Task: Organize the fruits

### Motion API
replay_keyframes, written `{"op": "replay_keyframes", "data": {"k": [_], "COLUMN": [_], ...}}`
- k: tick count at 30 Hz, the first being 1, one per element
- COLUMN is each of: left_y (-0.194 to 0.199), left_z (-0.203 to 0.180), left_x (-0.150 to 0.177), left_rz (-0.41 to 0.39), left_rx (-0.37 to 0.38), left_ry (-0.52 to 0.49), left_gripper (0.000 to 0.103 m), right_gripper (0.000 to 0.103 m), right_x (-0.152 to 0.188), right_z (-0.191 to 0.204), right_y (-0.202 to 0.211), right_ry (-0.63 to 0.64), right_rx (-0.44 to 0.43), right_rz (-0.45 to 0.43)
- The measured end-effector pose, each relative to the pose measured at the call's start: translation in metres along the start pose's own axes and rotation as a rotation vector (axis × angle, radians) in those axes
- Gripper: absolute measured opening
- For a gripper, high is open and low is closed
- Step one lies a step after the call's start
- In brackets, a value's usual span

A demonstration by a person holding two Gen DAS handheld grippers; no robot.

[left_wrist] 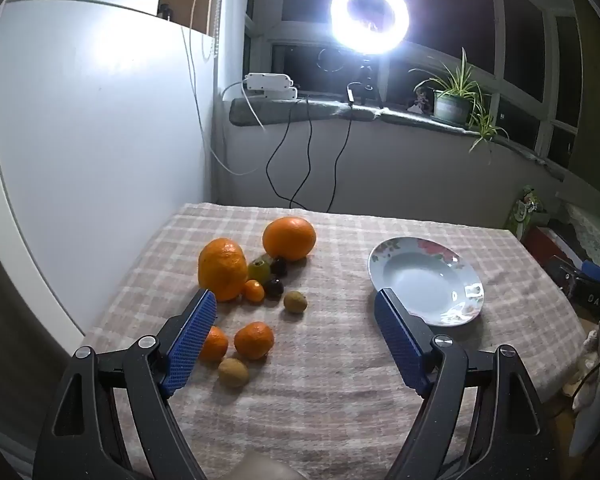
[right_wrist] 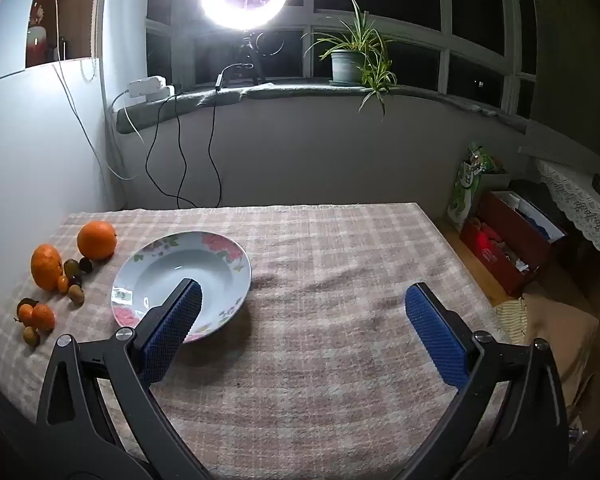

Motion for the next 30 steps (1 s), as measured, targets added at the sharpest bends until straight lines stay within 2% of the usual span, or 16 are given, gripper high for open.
{"op": "replay_keyframes", "data": {"k": [5,6,30], "left_y": [0.001,0.0,0.0], "left_z": [0.001,0.001,0.004], "left_x": [-0.001,0.001,0.002], "left_rz": [-0.003,-0.004,-0.004], "left_rx": [-0.005,-0.004,-0.007], "left_ry": [0.002,0.003,0.004], "left_gripper": [0.082,0.082,0.082], "right_gripper": [0.103,0.103,0.103], "right_x": [-0.003,-0.003,-0.006], "right_z": [-0.003,-0.001,0.004], "right_y": [-0.002,0.004,0.008], "right_ry": [0.002,0.0,0.008], "right_rx": [-0.031,0.022,0.036], "right_rz": [0.01,-0.011,-0.019]}}
Point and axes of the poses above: each gripper's, at about its wrist camera, not at the fingertips, and y roughly against the way its jaws point, z to its left, x to its underside, the point moved 6 cm from there along -y, roughly the way its jaws point, and after that the axes turned 8 degrees about y, right-handed, at the moved point
